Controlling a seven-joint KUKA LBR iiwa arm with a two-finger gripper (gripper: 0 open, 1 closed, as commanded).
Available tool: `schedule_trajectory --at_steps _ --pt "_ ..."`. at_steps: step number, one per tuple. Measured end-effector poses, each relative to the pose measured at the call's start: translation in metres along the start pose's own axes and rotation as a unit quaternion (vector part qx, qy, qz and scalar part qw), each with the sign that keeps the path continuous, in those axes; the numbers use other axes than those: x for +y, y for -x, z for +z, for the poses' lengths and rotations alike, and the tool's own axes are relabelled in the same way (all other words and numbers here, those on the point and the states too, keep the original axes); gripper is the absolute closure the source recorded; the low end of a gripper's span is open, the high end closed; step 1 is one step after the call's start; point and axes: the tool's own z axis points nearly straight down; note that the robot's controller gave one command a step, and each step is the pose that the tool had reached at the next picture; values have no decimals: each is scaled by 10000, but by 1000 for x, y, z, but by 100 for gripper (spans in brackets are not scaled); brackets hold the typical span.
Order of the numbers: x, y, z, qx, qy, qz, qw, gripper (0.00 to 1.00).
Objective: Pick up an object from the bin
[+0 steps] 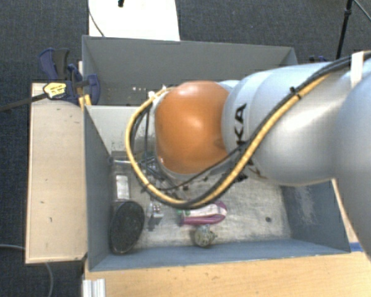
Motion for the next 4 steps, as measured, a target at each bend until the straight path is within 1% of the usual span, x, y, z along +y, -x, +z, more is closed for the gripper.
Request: schedule_trajectory --at_steps 1,2,3,4 --pt "16 -3 99 -84 2 -464 9989 0" --pt "-88 6 125 -49 3 -1024 9947 0" --pt "-84 6 123 -61 12 -1021 9948 100" --pt "-106 59 -48 -88 -6 -1868 9824 100"
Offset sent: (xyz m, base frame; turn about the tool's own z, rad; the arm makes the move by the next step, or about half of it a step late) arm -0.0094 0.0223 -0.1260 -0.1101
